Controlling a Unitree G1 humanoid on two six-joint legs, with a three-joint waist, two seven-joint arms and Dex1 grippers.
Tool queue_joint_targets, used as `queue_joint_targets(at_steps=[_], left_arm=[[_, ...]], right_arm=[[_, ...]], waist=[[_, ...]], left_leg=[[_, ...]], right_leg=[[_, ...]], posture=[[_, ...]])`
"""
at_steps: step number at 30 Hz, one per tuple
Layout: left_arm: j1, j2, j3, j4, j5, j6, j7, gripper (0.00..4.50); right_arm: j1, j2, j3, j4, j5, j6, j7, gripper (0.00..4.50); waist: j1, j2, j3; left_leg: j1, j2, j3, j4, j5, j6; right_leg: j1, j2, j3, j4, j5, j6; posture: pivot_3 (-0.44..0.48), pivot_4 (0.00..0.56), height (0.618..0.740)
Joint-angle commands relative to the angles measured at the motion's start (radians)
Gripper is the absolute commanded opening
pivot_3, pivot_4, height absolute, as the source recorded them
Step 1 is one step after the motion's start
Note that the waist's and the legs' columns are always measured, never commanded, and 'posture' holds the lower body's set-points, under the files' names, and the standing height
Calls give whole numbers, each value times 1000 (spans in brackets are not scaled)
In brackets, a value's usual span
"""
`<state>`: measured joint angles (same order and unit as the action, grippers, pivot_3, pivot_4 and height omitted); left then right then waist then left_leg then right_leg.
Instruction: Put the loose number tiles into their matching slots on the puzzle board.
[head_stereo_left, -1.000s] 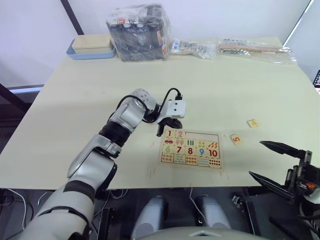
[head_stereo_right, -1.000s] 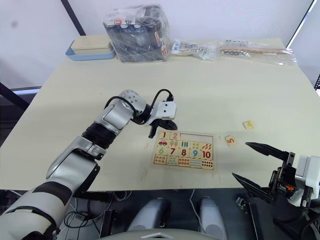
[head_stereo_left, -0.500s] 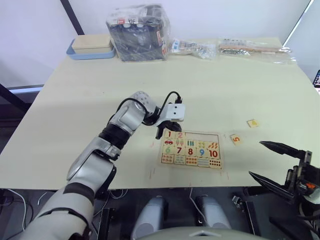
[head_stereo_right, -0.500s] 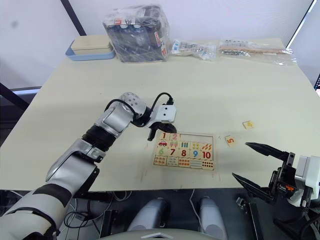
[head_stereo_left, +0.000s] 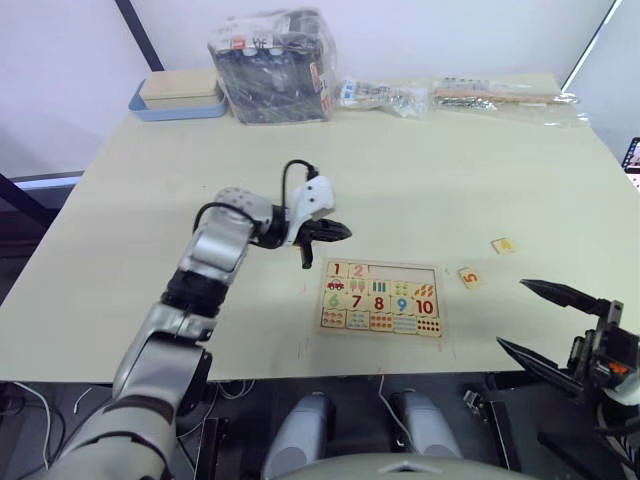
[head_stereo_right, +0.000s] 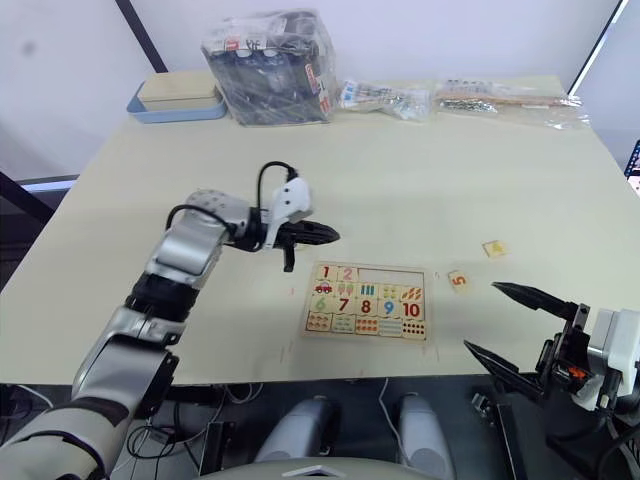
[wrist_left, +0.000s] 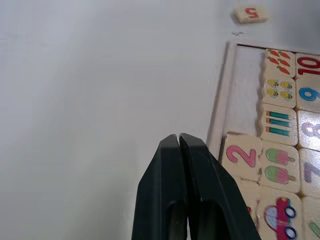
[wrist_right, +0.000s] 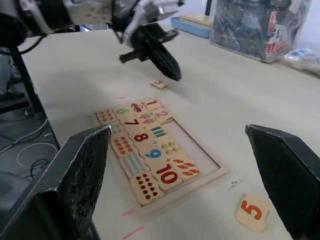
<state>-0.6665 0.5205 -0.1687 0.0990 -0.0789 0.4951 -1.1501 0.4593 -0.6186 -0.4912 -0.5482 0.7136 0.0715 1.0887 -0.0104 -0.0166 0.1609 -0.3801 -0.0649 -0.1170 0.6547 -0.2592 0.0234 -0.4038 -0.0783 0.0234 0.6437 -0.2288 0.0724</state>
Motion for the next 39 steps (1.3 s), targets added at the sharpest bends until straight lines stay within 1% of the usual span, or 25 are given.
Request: queue_joint_targets(at_steps=[1,5,7,11,14,17,22,25,26,27,28,29,30,31,32,33,36,39], left_arm=[[76,-3,153,-192,-93,127,125,103],[176,-45,264,-311,-151,167,265,103],[239,-71,330,-358,-168,144,338,103],[325,-110,415,-398,-220,129,429,103],[391,-104,447,-413,-246,93,449,103],[457,-97,484,-429,-282,78,461,103],[595,-83,547,-482,-370,45,430,103],[670,-65,567,-476,-405,25,399,103],[692,-60,569,-469,-411,15,391,609],[710,-57,571,-466,-420,10,385,793],[734,-48,573,-467,-428,0,370,1181],[753,-42,583,-468,-443,1,360,1747],[773,-32,587,-469,-450,-4,350,2153],[795,-23,592,-468,-451,-14,341,2692],[812,-19,593,-468,-454,-20,339,3109],[828,-15,591,-470,-454,-28,338,3768],[861,-13,586,-476,-455,-38,337,4367],[875,-6,580,-458,-455,-59,330,4367]], right_arm=[[-33,-7,-4,8,12,41,-62,4500],[-73,-16,16,32,-25,72,-115,4500],[-99,-15,28,37,-37,84,-142,4500],[-136,-4,39,88,-57,85,-172,4500],[-138,6,32,139,-52,62,-149,4500],[-117,10,-12,196,-25,45,-109,4500],[-55,0,-95,299,-8,2,-14,4500],[-42,-7,-124,363,-19,-22,20,4500],[-43,-8,-130,384,-24,-31,27,4500],[-44,-10,-135,403,-30,-41,35,4500],[-43,-12,-139,419,-32,-45,43,4500],[-43,-16,-146,437,-36,-51,51,4500],[-42,-22,-152,453,-37,-53,62,4500],[-44,-27,-158,472,-38,-57,71,4500],[-46,-32,-163,491,-39,-63,81,4500],[-49,-37,-166,506,-38,-67,91,4500],[-55,-47,-175,543,-40,-81,107,4500],[-55,-47,-178,549,-38,-87,114,4500]], waist=[[2,0,0],[13,0,0],[21,0,0],[24,0,0],[28,0,0],[26,0,0],[25,1,-1],[25,1,-1],[25,1,-1],[25,1,-1],[25,2,-1],[24,2,-1],[24,2,-2],[25,2,-2],[24,2,-2],[24,2,-2],[26,3,-3],[26,4,-3]], left_leg=[[0,0,0,0,0,0],[0,0,-1,0,0,0],[0,0,0,0,0,0],[1,0,1,0,0,-1],[0,0,1,0,0,-1],[0,0,1,0,0,-1],[1,0,2,-1,0,0],[1,0,3,-1,0,0],[1,0,3,-1,0,0],[1,0,3,-1,0,0],[1,0,3,-1,0,0],[1,0,3,-1,0,0],[1,1,3,-1,0,0],[1,1,3,-1,0,0],[1,1,4,-1,0,0],[1,1,4,-2,0,0],[1,1,3,-2,0,0],[1,1,4,-2,0,0]], right_leg=[[0,0,0,0,0,0],[0,-1,-1,0,0,0],[0,-1,0,0,0,0],[0,-1,0,0,0,0],[0,-1,0,0,0,0],[0,-1,0,0,0,0],[0,-2,1,-1,0,-1],[0,-2,1,-1,0,-1],[0,-2,1,-1,0,-1],[0,-2,1,-1,0,-1],[0,-2,1,-1,0,-1],[0,-2,1,-1,0,-1],[0,-2,1,-1,0,-1],[0,-2,1,-1,0,-1],[0,-2,2,-1,0,-1],[0,-2,2,-2,0,-1],[0,-2,1,-2,0,-1],[0,-2,2,-2,0,-1]], posture=[[0,150,740],[0,150,740],[0,150,740],[0,150,740],[0,150,740],[0,150,740],[0,150,740],[0,150,740],[0,150,740],[0,150,740],[0,150,740],[0,150,740],[0,150,740],[0,150,740],[0,150,740],[0,150,740],[0,150,740],[0,150,740]])
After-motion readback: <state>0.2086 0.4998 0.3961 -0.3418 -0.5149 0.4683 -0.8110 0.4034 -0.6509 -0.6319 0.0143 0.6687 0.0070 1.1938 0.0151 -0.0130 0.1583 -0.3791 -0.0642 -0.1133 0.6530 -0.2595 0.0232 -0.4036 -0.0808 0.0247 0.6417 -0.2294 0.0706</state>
